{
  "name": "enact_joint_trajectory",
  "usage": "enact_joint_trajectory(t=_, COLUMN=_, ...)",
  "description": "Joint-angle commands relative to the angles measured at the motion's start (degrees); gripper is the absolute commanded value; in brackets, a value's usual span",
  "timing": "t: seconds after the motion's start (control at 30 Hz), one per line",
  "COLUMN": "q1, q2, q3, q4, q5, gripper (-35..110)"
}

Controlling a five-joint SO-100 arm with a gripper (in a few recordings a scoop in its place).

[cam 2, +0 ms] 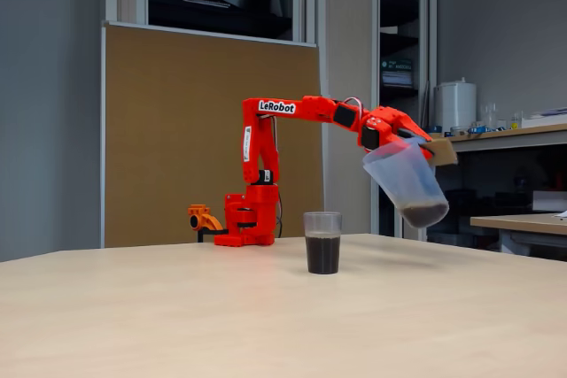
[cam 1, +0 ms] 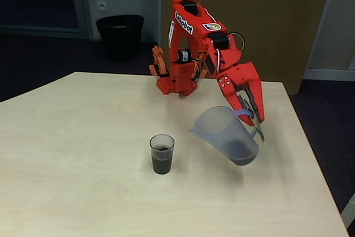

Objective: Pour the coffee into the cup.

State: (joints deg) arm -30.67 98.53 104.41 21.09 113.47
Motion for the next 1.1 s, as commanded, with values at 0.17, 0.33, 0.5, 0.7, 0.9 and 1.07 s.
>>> enact_joint_trajectory(t=0.17, q1=-6.4, q2=1.7, q3=5.3, q4=3.8, q5=-17.1, gripper=0)
enact_joint_trajectory(t=0.33, q1=-7.0, q2=0.8, q3=8.3, q4=3.0, q5=-27.0, gripper=0)
enact_joint_trajectory(t=0.5, q1=-7.2, q2=-1.8, q3=7.5, q4=2.3, q5=-34.2, gripper=0)
enact_joint_trajectory(t=0.7, q1=-8.4, q2=-5.8, q3=5.2, q4=0.9, q5=-38.3, gripper=0)
enact_joint_trajectory(t=0.9, q1=-9.9, q2=-9.2, q3=4.5, q4=-3.4, q5=-39.1, gripper=0)
enact_joint_trajectory(t=1.07, q1=-10.7, q2=-11.6, q3=3.6, q4=-7.0, q5=-37.9, gripper=0)
